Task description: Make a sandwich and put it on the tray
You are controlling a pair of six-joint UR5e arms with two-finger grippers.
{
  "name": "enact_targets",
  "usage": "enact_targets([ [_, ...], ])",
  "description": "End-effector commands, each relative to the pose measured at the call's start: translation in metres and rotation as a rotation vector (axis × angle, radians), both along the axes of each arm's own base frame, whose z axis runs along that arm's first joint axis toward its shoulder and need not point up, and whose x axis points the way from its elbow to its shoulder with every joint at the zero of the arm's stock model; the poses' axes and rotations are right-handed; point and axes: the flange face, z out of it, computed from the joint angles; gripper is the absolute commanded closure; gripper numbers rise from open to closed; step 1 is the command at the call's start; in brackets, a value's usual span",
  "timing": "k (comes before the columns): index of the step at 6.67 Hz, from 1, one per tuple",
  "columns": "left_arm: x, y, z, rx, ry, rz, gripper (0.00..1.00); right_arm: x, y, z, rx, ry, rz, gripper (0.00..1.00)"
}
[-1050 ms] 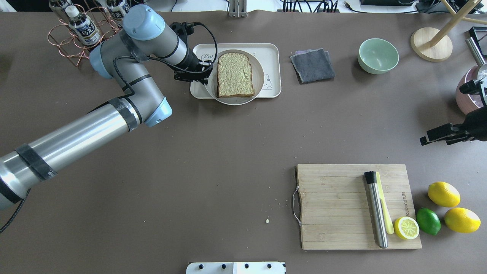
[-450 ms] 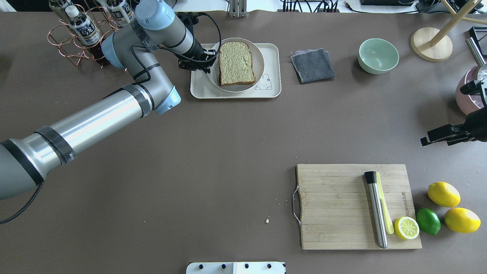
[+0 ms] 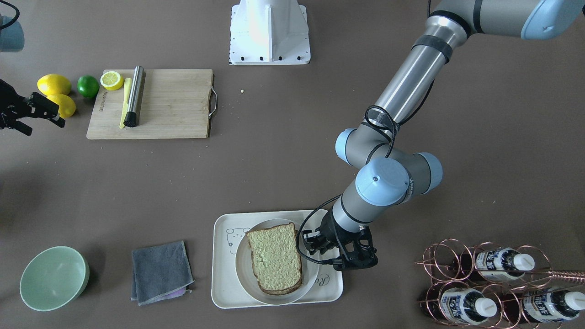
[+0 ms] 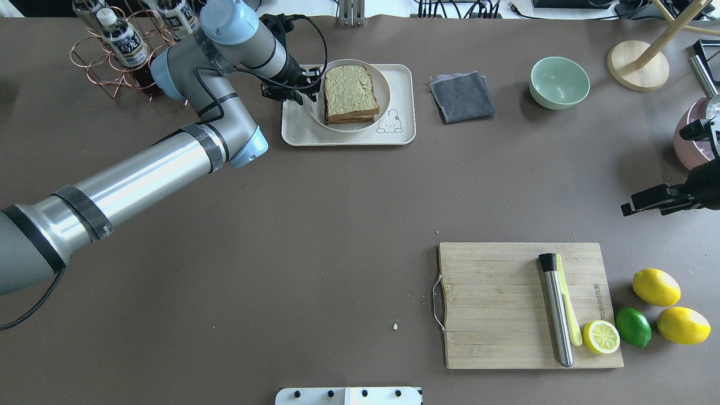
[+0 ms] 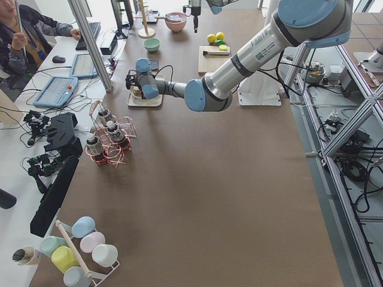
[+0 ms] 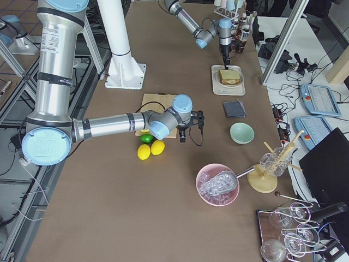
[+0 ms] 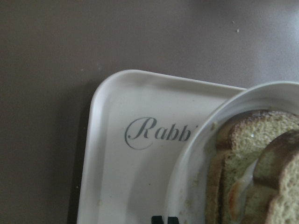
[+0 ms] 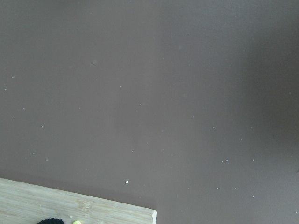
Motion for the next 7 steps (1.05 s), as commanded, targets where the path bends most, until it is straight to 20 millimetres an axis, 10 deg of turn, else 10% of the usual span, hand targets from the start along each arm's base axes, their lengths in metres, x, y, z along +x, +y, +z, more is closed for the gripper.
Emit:
enact_targets([
  [1,-0.035,0.022,0.008,0.041,0.047,-0.01,0.09,-0.005,-0.002,-0.004,0.01,-0.002,-0.006,0.0],
  [5,-0.134,0.127,0.053,-0.024,-0.014,0.031,0.04,0.018,-0.012,0.005,-0.004,0.023,0.038,0.0],
  [7,-0.182,0.177,0.064,0.08,-0.175,0.161,0.03,0.07,-0.028,0.026,0.055,0.117,-0.019,0.0],
])
